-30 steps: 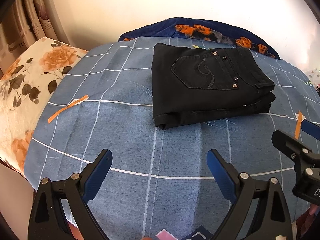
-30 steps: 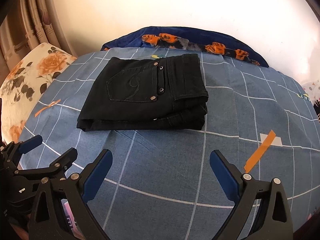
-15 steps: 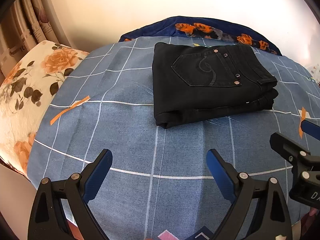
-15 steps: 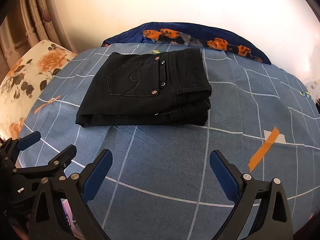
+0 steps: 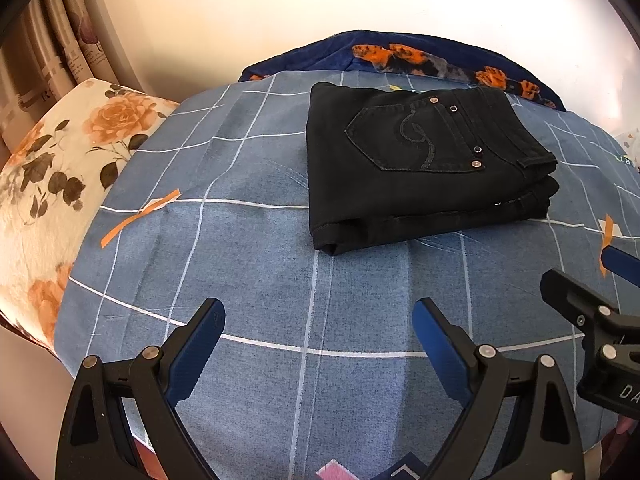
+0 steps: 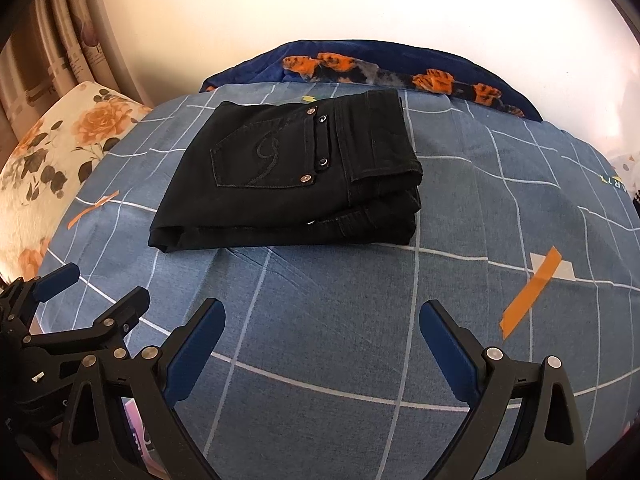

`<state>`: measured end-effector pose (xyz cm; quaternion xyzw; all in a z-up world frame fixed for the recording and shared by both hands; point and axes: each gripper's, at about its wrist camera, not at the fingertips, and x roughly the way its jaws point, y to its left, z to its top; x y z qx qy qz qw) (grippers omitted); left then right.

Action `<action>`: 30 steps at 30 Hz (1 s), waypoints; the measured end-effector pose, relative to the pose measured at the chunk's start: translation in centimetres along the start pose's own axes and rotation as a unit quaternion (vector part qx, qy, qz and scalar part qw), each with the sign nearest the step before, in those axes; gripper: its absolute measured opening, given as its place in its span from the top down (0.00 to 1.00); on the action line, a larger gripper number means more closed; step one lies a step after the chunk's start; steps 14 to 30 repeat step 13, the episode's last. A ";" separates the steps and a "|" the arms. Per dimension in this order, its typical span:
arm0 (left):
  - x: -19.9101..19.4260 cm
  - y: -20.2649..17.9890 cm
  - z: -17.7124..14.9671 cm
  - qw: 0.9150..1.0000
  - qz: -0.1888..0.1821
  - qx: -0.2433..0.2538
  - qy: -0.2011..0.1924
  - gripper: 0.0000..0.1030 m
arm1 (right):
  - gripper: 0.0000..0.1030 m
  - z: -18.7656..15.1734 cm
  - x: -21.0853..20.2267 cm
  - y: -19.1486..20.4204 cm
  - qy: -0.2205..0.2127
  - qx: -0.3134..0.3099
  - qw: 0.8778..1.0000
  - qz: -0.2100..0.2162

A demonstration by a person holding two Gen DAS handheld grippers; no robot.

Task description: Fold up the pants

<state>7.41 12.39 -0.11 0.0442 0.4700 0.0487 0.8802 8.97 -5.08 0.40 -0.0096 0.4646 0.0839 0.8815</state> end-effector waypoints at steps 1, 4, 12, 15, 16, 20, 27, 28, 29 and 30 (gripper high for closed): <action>0.0 0.0 0.0 1.000 0.000 0.001 0.001 0.09 | 0.05 0.0 0.0 0.0 0.001 0.001 1.000 0.001; 0.1 -0.1 0.0 1.000 -0.002 0.002 0.002 0.09 | 0.05 -0.1 0.1 0.0 0.003 0.002 1.000 0.003; 0.4 0.1 -0.1 1.000 -0.009 -0.003 0.010 0.09 | 0.05 -0.2 0.3 -0.4 0.006 0.008 1.000 0.003; 0.5 0.2 -0.1 1.000 -0.014 -0.007 0.013 0.09 | 0.05 -0.3 0.3 -0.4 0.005 0.009 1.000 0.002; 0.5 0.2 -0.1 1.000 -0.014 -0.007 0.013 0.09 | 0.05 -0.3 0.3 -0.4 0.005 0.009 1.000 0.002; 0.5 0.2 -0.1 1.000 -0.014 -0.007 0.013 0.09 | 0.05 -0.3 0.3 -0.4 0.005 0.009 1.000 0.002; 0.5 0.2 -0.1 1.000 -0.014 -0.007 0.013 0.09 | 0.05 -0.3 0.3 -0.4 0.005 0.009 1.000 0.002; 0.5 0.2 -0.1 1.000 -0.014 -0.007 0.013 0.09 | 0.05 -0.3 0.3 -0.4 0.005 0.009 1.000 0.002; 0.5 0.2 -0.1 1.000 -0.014 -0.007 0.013 0.09 | 0.05 -0.3 0.3 -0.4 0.005 0.009 1.000 0.002; 0.5 0.2 -0.1 1.000 -0.014 -0.007 0.013 0.09 | 0.05 -0.3 0.3 -0.4 0.005 0.009 1.000 0.002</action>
